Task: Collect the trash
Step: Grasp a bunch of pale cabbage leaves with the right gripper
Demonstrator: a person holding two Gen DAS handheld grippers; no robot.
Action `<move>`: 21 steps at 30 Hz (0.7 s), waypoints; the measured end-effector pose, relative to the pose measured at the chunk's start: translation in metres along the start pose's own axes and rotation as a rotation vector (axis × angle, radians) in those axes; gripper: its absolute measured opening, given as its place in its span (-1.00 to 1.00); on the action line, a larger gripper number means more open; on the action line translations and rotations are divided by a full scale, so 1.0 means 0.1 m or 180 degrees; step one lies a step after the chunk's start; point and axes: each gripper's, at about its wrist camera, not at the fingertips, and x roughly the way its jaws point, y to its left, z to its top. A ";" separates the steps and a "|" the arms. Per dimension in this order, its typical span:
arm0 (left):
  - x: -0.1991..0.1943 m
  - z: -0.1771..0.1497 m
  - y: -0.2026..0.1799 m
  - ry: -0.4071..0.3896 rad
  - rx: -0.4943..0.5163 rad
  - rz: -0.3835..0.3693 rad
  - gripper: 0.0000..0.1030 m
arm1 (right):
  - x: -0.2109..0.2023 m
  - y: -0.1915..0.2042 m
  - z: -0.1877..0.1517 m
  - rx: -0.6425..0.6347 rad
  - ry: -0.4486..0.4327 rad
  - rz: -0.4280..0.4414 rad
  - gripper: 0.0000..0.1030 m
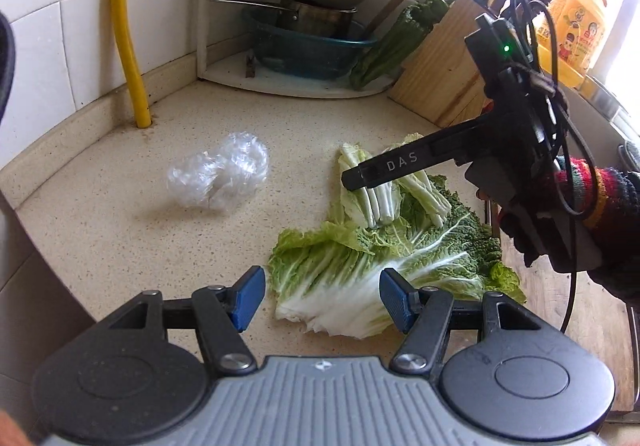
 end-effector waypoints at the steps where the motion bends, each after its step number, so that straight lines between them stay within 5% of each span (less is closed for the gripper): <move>1: 0.00 0.00 0.00 -0.0002 -0.0001 -0.0003 0.15 | 0.01 0.00 -0.01 -0.0021 0.0012 -0.0077 0.79; 6: -0.03 0.06 -0.09 -0.0045 0.0143 0.0022 0.15 | 0.16 -0.08 -0.02 -0.0028 0.0004 -0.0121 0.95; 9: -0.03 0.08 -0.16 -0.0043 0.0354 0.0023 0.15 | 0.07 -0.23 -0.01 0.0020 0.0025 0.0043 0.71; 12: 0.05 0.10 -0.24 0.0040 0.0552 0.0023 0.14 | -0.05 -0.45 0.04 0.0279 0.0050 0.0410 0.09; 21: 0.21 0.15 -0.62 0.0411 0.1821 -0.0258 0.14 | -0.27 -0.65 -0.02 0.0609 -0.0194 0.0832 -0.08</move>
